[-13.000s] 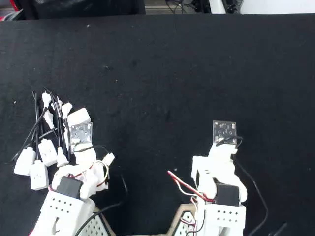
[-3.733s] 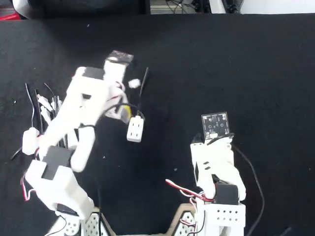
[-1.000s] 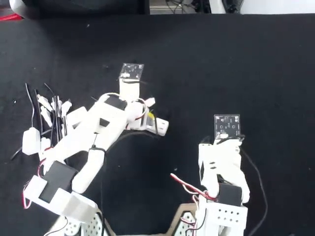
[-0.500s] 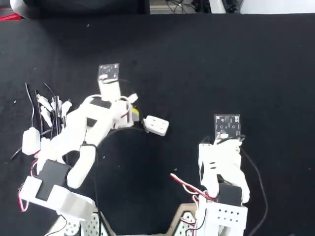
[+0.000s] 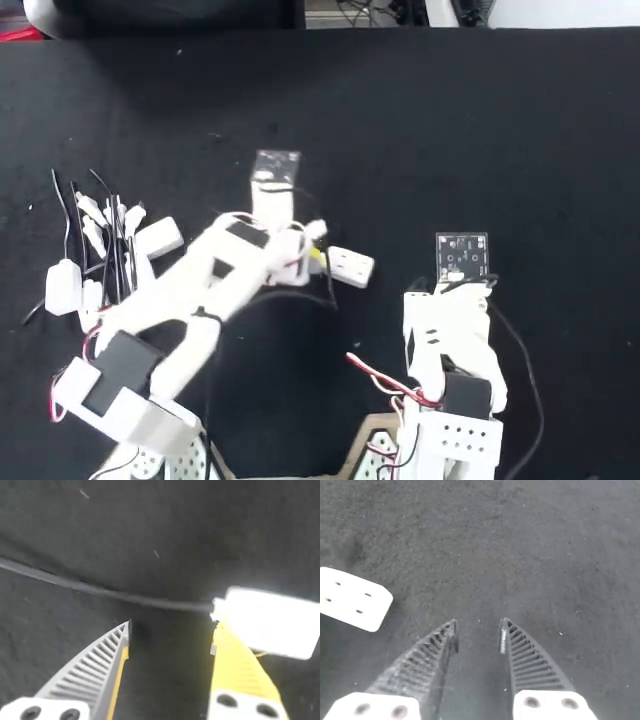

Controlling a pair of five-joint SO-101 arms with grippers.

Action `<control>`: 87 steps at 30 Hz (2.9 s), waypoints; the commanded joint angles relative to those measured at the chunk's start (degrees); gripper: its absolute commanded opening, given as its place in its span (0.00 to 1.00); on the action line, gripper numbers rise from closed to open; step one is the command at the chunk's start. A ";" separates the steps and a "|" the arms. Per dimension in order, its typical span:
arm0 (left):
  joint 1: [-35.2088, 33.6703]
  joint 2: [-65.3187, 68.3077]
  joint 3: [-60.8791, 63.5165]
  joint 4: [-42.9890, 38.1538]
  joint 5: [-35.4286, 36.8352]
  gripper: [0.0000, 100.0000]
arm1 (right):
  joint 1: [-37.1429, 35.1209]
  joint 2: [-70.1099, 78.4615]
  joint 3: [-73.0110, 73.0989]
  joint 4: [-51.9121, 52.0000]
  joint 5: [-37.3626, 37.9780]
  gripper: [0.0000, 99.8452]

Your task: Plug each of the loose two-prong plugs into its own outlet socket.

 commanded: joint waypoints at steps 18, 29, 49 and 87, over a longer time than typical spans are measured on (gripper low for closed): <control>-45.67 -13.80 -15.69 33.49 -45.10 0.26 | -3.78 -1.19 -2.95 0.53 0.09 0.13; -57.27 -1.93 -30.02 38.77 -62.33 0.26 | -3.78 -1.19 -2.95 0.53 0.09 0.13; -53.23 10.11 -32.22 25.23 -58.81 0.26 | -3.87 -1.19 -1.36 -1.05 0.09 0.13; -43.65 11.43 -26.51 18.20 -13.54 0.26 | -3.87 -1.19 -0.40 -2.55 0.09 0.13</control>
